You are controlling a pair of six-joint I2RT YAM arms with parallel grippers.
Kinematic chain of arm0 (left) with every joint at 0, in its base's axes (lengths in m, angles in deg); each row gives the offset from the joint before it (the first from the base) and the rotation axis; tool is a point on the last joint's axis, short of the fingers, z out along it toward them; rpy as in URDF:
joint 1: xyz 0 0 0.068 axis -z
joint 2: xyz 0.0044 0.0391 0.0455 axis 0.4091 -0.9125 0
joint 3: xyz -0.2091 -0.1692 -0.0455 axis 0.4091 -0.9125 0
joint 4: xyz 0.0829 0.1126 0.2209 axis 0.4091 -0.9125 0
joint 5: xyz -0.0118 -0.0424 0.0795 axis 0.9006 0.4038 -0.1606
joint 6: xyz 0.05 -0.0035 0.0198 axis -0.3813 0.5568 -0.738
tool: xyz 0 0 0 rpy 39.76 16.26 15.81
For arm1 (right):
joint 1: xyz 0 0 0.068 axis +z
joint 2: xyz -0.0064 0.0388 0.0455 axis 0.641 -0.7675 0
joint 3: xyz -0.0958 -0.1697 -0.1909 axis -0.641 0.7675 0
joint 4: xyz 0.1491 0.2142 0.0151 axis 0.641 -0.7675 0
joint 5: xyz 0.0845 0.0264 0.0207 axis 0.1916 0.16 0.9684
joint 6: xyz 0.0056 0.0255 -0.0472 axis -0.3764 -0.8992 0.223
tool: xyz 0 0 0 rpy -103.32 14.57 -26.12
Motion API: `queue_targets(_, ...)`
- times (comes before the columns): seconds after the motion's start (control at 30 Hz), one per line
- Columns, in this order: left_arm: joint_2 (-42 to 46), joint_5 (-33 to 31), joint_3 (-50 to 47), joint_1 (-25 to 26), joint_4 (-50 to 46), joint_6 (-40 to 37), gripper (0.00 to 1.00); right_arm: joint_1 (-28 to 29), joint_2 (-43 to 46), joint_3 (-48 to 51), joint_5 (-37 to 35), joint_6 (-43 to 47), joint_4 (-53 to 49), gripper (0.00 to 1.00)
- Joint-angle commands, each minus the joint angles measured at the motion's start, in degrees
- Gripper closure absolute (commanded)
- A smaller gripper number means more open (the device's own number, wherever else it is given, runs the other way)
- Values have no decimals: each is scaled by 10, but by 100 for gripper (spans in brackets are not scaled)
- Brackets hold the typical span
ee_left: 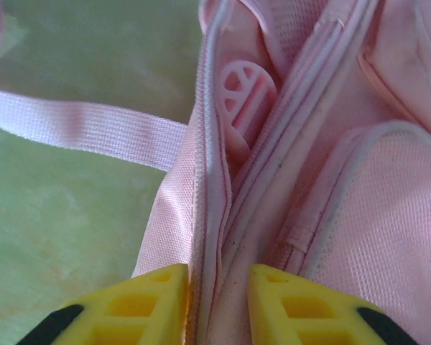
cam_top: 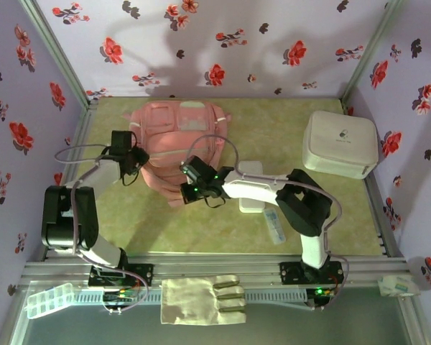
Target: Pack the student bag
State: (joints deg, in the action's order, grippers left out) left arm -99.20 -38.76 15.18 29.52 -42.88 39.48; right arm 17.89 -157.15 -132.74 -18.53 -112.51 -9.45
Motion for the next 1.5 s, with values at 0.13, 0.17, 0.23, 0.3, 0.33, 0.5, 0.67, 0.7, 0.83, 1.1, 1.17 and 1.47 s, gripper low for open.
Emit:
queue_targets(0.13,55,53,0,-42,-63,-35,49,6,-35,-50,30,-30,50,99)
queue_targets(0.17,74,62,-11,-45,-67,-36,45,5,-38,-50,28,-35,54,99)
queue_targets(0.23,109,77,-34,-45,-73,-28,38,5,-44,-52,25,-39,56,99)
queue_targets(0.3,149,108,-73,-45,-60,-1,33,6,-47,-54,21,-39,54,99)
queue_targets(0.33,164,123,-91,-43,-48,14,32,5,-48,-55,18,-40,53,99)
queue_targets(0.5,210,149,-152,-13,-35,63,31,6,-51,-52,11,-48,64,98)
queue_targets(0.67,206,148,-172,14,-27,70,31,5,-48,-42,11,-52,71,98)
queue_targets(0.7,200,147,-173,18,-25,68,31,6,-48,-41,11,-51,69,98)
queue_targets(0.83,170,141,-170,32,-22,65,32,6,-46,-38,10,-50,68,98)
queue_targets(1.1,140,67,-147,47,-56,54,35,7,-45,-34,2,-48,61,98)
queue_targets(1.17,135,62,-143,47,-58,47,36,6,-46,-36,3,-45,58,98)
queue_targets(1.47,107,39,-126,47,-78,27,57,10,-33,-38,-47,-17,3,98)
